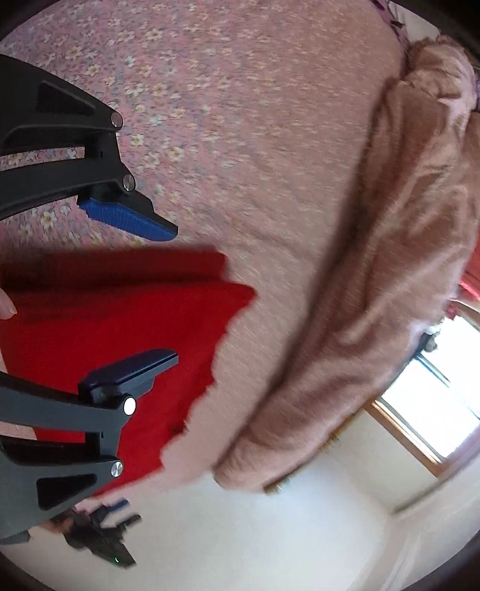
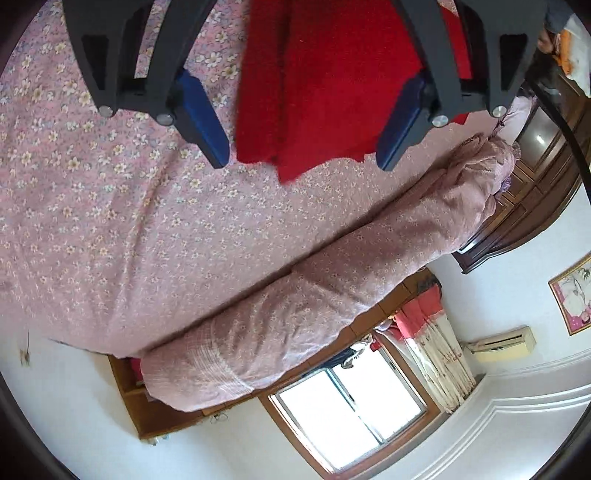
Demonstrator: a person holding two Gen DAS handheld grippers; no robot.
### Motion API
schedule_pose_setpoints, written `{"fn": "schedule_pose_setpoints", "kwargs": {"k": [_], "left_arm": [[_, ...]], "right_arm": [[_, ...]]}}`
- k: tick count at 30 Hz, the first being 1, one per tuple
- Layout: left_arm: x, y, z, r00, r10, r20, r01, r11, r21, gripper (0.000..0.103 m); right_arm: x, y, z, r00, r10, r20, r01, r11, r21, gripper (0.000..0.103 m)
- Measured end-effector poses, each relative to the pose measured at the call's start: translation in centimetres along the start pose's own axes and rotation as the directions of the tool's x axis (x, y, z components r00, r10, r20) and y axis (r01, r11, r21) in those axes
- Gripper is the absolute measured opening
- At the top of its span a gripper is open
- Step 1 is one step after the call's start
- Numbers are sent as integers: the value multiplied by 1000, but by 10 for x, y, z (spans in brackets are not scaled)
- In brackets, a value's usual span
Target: Fold small clothes
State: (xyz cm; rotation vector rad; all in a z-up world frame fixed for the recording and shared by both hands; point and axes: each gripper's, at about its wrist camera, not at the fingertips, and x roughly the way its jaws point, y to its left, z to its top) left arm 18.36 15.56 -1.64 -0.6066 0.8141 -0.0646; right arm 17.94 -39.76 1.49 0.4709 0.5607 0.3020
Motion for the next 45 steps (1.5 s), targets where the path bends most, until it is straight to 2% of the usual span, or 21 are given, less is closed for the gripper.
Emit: {"fn": "schedule_pose_setpoints", "kwargs": {"k": [3,5,8,11,14,16,17,18,19,20,22,26,30,33,35,37,38,39,40,43,45], "left_arm": [[6,-10,2,1000,-8,10,7,999,36,54],[7,-19,2,1000,-27,13,26,997,71,54],[15,-29,1,1000,-19,-22,21,993,116,54],[23,-38,-4,999,-5,-42,12,985,172,54],[22,-45,-6,1000,11,-17,-8,980,200,43],[24,-46,-4,1000,31,-1,-30,979,204,24],[25,-47,-3,999,47,12,-48,977,207,18],[25,-47,-3,998,57,21,-60,975,213,7],[27,-47,-3,997,70,30,-75,972,223,2],[29,-46,-3,997,76,33,-81,970,229,0],[34,-46,-2,996,81,33,-86,970,227,0],[32,-51,1,996,34,77,-51,972,227,0],[15,-54,13,988,-14,156,-21,975,223,0],[13,-51,23,986,-4,167,-34,975,221,0],[19,-41,27,991,30,132,-56,980,192,0],[26,-28,28,998,31,59,-39,989,143,0],[32,-22,28,1000,24,10,-25,993,115,4],[37,-17,26,999,16,-35,-13,995,96,18],[39,-15,24,999,11,-49,-7,996,86,28],[41,-16,15,998,17,-60,-12,997,79,41],[45,-22,8,996,31,-87,-21,993,112,41]], "right_arm": [[8,2,0,999,-12,-46,11,1000,-20,86],[12,7,-1,998,10,-59,-12,999,-32,86],[22,22,-2,995,23,-96,-32,995,-94,85],[43,41,-11,985,-63,-163,28,978,-208,85],[63,49,-23,964,-152,-218,84,953,-291,84],[72,52,-29,954,-192,-231,110,939,-327,73],[74,53,-29,952,-196,-236,110,937,-332,68],[76,53,-29,951,-194,-239,108,937,-332,57],[76,53,-29,952,-194,-235,108,936,-335,46],[76,53,-29,953,-196,-231,111,935,-338,40],[72,49,-26,957,-185,-224,106,941,-323,14],[69,49,-18,967,-161,-196,97,950,-297,9],[51,58,-7,994,-69,-82,40,949,-313,9],[46,66,-1,998,-65,-18,55,937,-346,9],[55,64,-2,992,-112,-53,86,932,-353,9],[75,56,-11,973,-180,-144,119,927,-355,10],[82,53,-14,963,-203,-177,129,925,-357,11],[89,50,-18,952,-226,-206,140,921,-364,12],[91,49,-21,947,-235,-216,144,918,-370,12],[89,52,-21,949,-235,-211,140,912,-385,14],[88,52,-22,949,-234,-214,138,913,-385,16]]}}
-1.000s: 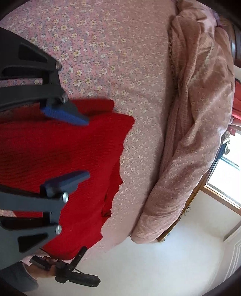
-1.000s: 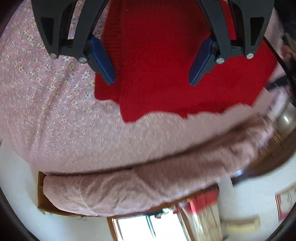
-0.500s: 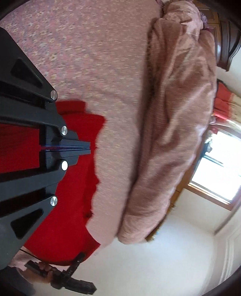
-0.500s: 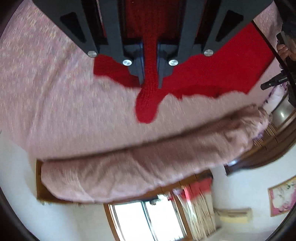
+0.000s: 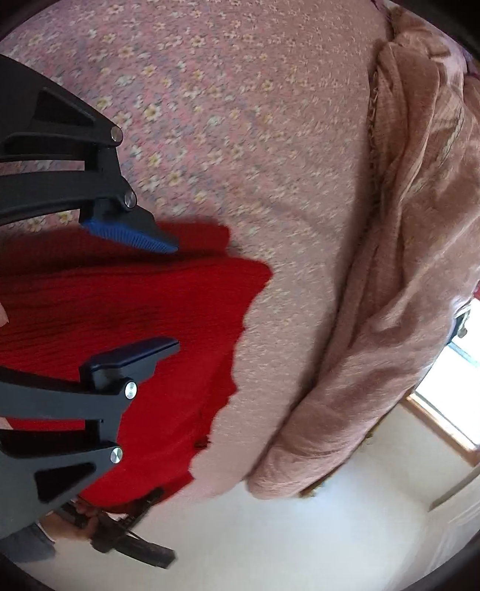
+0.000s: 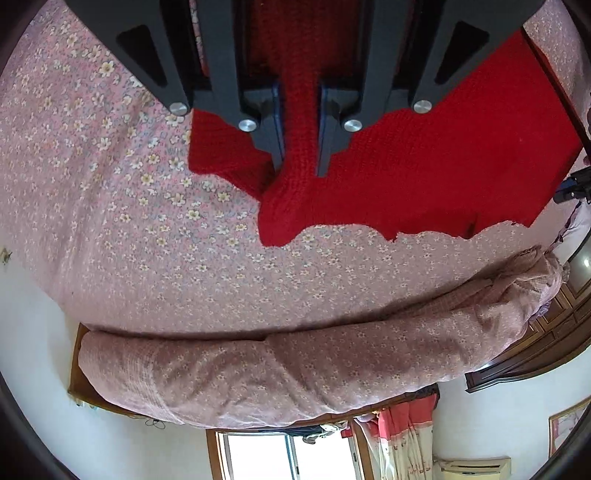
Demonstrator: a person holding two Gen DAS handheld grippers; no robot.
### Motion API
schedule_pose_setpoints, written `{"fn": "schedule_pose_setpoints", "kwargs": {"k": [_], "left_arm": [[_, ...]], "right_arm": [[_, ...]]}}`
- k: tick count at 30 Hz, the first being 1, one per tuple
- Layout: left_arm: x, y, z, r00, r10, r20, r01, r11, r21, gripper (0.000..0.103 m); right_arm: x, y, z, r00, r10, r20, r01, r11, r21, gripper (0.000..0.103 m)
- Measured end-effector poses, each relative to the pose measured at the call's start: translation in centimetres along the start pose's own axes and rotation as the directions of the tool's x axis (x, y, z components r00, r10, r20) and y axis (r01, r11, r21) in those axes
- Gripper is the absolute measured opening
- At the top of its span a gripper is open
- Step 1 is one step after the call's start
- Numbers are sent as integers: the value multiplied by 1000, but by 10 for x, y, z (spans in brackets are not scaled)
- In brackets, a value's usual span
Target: Fold small clothes
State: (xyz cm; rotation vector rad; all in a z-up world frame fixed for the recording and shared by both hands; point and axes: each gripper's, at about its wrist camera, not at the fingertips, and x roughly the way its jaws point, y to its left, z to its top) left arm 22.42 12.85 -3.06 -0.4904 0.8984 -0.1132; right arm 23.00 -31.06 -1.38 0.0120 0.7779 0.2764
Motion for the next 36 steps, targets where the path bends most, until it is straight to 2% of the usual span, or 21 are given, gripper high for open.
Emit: {"fn": "schedule_pose_setpoints", "kwargs": {"k": [2,3,4,6,10,12,13,14,16,18,20,23,25,27,29,32,36], "left_arm": [[1,-7,-5,1000,-8,-1,8,999,31,41],[-1,-10,-7,1000,-8,12,7,999,42,36],[-4,-13,-8,999,4,38,-6,998,57,22],[-5,-18,-9,997,36,63,-41,996,84,10],[8,-14,-9,997,72,5,-72,995,75,11],[13,-10,-8,999,54,-2,-54,997,54,11],[11,-11,-8,998,67,17,-68,996,55,1],[8,-12,-7,996,83,41,-85,995,61,1],[-5,-14,-5,991,70,111,-76,995,59,1],[-18,-16,-1,984,55,168,-64,997,51,1],[-26,-12,4,979,34,202,-44,998,41,1],[-24,-4,3,980,51,194,-58,998,30,1],[-13,0,5,981,89,172,-94,995,21,1],[3,3,2,985,126,121,-129,992,17,2],[11,3,0,986,135,95,-137,991,8,3],[9,0,1,986,135,100,-137,990,14,3],[2,6,4,988,139,62,-139,990,-6,8]], "right_arm": [[1,-2,-2,1000,4,-9,-4,1000,4,16],[1,-4,-2,1000,10,-8,-10,1000,7,16],[0,-6,-3,1000,19,-4,-19,1000,12,16],[-3,-7,-3,1000,25,-3,-25,1000,19,16],[1,-6,-1,1000,29,-8,-29,999,31,17],[2,-5,-1,1000,25,-8,-25,999,28,17],[2,-5,-1,1000,24,-7,-24,999,27,17],[2,-4,0,1000,23,-6,-23,999,26,16],[-2,-4,0,1000,14,19,-14,1000,24,12],[-12,-3,2,997,9,83,-11,1000,20,10],[-26,-1,7,985,27,171,-31,999,24,9],[-34,1,12,974,33,225,-37,999,15,9],[-21,0,12,986,-25,165,22,1000,15,9],[2,-8,6,997,-62,45,60,997,44,10],[16,-17,1,998,-52,-24,54,995,89,10],[9,-27,3,1000,-6,-6,7,990,142,14],[8,-28,0,1000,22,-15,-19,990,139,22]]}}
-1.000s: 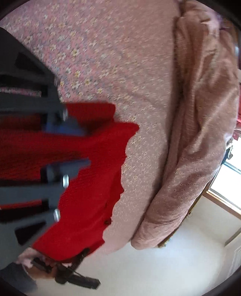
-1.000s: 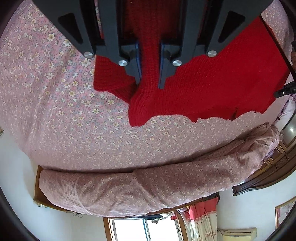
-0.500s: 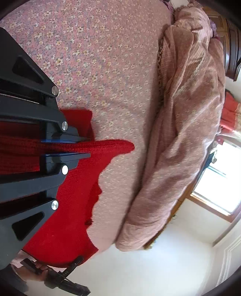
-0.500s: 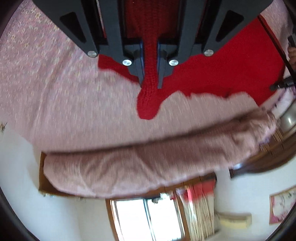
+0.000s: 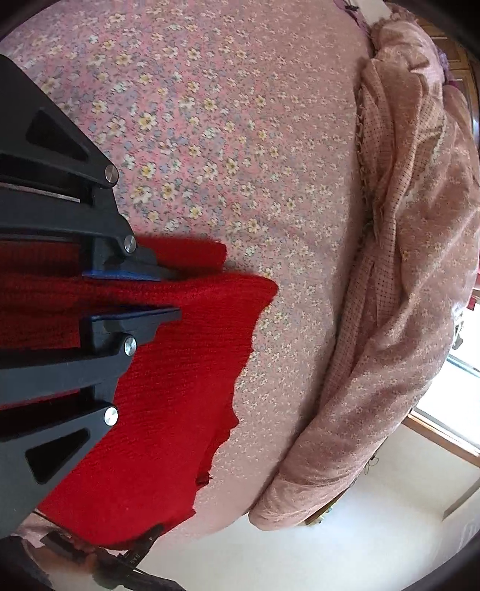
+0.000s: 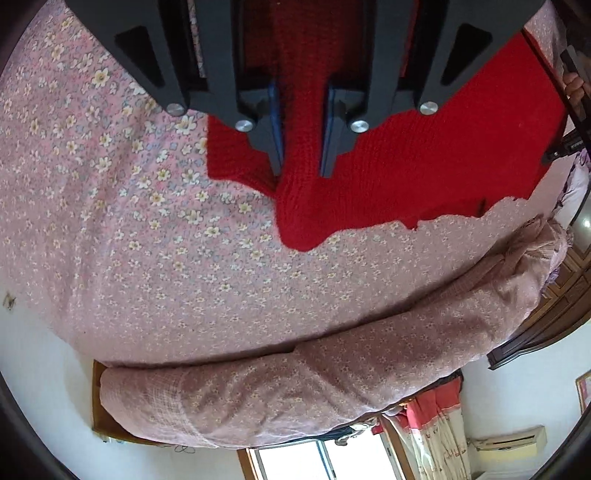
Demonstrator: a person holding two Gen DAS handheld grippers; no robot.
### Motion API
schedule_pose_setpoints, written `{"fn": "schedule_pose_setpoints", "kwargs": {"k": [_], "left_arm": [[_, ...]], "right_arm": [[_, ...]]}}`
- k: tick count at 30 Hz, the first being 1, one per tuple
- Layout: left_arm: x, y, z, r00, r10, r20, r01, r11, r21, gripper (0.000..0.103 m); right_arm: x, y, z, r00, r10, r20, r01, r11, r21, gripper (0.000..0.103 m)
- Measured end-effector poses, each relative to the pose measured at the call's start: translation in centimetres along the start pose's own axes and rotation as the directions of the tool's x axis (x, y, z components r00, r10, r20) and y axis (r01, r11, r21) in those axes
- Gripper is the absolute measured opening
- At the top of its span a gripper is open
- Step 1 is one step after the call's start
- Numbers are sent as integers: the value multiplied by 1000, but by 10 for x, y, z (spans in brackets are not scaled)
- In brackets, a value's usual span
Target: Fold small clothes
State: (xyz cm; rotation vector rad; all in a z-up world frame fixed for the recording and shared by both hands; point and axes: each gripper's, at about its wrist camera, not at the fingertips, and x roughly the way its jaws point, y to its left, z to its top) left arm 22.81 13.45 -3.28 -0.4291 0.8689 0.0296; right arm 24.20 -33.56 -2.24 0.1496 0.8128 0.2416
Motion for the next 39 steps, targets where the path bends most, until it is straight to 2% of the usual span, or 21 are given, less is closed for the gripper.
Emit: {"fn": "schedule_pose_setpoints", "kwargs": {"k": [3,6,9,11,13,14,16,21,24,26,29,30,32,34,37,39], "left_arm": [[-13,0,-1,999,9,-33,-9,1000,-1,16],[-34,-6,-14,999,45,-13,-45,999,24,27],[-54,-25,-30,998,50,23,-52,995,84,27],[-64,-43,-42,998,34,46,-39,993,110,27],[-65,-64,-54,999,16,36,-21,991,135,27],[-64,-73,-59,1000,4,31,-9,990,144,27],[-59,-97,-70,999,-29,22,25,987,159,27],[-43,-151,-86,994,-112,-1,110,978,176,26],[-35,-169,-88,988,-152,-18,153,973,175,21],[-25,-172,-88,989,-148,-29,151,973,177,20],[-6,-165,-93,985,-162,-59,170,970,175,20],[-1,-162,-95,983,-176,-52,183,966,185,20],[2,-160,-98,982,-187,-39,191,960,203,19],[1,-165,-97,984,-172,-45,178,958,223,19],[-2,-171,-92,988,-141,-70,154,960,233,20],[-11,-177,-87,991,-103,-88,120,969,216,20]], "right_arm": [[-14,3,-2,1000,16,24,-15,1000,-25,28],[-35,1,-9,998,10,65,-8,999,-42,38],[-56,-3,-15,995,38,97,-37,999,-19,38],[-73,-2,-17,986,92,137,-92,996,-2,38],[-87,8,-23,963,200,181,-204,979,4,38],[-87,17,-26,950,255,180,-259,966,2,35],[-84,38,-31,926,349,144,-351,936,-17,15],[-70,109,-53,879,475,23,-470,875,-116,8],[-60,135,-62,862,506,-27,-504,852,-142,7],[-51,141,-65,877,478,-43,-479,866,-141,6],[-28,139,-70,885,458,-86,-464,882,-78,4],[-19,138,-72,891,441,-107,-449,891,-69,0],[0,135,-80,905,408,-122,-421,901,-108,0],[3,132,-81,900,421,-109,-432,895,-107,0],[-3,134,-77,906,407,-118,-420,899,-121,0],[-12,131,-75,898,424,-118,-435,894,-104,0]]}}
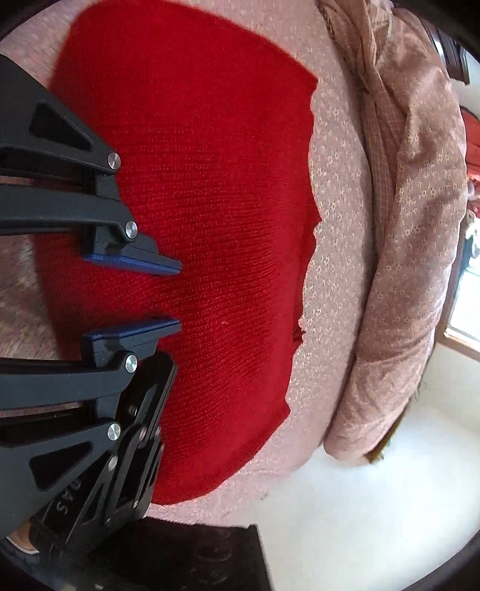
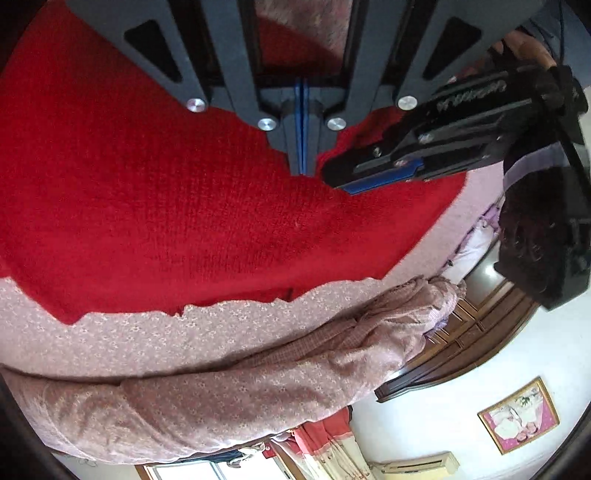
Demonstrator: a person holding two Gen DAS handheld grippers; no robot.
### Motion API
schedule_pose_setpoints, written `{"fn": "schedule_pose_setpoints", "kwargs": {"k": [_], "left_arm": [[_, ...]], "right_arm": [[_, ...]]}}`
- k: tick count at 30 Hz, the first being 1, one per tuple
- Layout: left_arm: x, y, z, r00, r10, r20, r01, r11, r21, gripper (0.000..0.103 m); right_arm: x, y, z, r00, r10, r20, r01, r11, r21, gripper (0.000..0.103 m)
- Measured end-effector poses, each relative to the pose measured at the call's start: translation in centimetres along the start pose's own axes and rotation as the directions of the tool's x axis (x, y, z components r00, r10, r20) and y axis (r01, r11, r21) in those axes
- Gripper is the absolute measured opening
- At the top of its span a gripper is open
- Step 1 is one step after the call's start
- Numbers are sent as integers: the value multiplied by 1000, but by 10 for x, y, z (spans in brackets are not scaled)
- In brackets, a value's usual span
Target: Fold small clothes
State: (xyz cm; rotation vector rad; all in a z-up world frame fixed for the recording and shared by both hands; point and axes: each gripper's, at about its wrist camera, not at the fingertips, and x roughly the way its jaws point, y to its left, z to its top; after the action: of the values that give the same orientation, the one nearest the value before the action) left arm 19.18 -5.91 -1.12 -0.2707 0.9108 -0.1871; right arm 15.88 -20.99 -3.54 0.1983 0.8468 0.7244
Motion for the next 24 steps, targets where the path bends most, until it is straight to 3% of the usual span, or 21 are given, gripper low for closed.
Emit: {"fn": "schedule_pose_setpoints", "kwargs": {"k": [3,5,7,8,11,15,17,20,24], "left_arm": [[-17,-13,5,1000,-18,9,18,1000,-13,20],[-23,-26,9,1000,-25,18,25,1000,9,20],[-23,-39,12,1000,-5,25,5,999,35,20],[-20,-45,13,1000,1,22,-1,999,39,20],[-5,-58,14,1000,13,-2,-13,999,46,20],[22,-65,6,996,72,-60,-70,997,42,20],[32,-66,-1,990,109,-86,-106,994,39,20],[27,-76,-1,985,141,-98,-135,989,66,20],[20,-80,3,984,137,-114,-126,987,103,20]], "right_arm": [[-29,-5,4,999,38,30,-38,999,8,7],[-56,-13,8,996,53,78,-53,999,0,21],[-84,-28,12,991,20,132,-23,1000,20,62],[-103,-42,12,985,-18,173,9,998,57,68],[-133,-84,11,976,-42,215,7,987,162,73],[-148,-138,0,984,-22,176,-36,947,320,84],[-138,-165,-10,995,31,92,-68,901,428,84],[-126,-185,-29,987,148,70,-163,844,511,84],[-123,-177,-33,987,151,55,-159,868,470,85]]}}
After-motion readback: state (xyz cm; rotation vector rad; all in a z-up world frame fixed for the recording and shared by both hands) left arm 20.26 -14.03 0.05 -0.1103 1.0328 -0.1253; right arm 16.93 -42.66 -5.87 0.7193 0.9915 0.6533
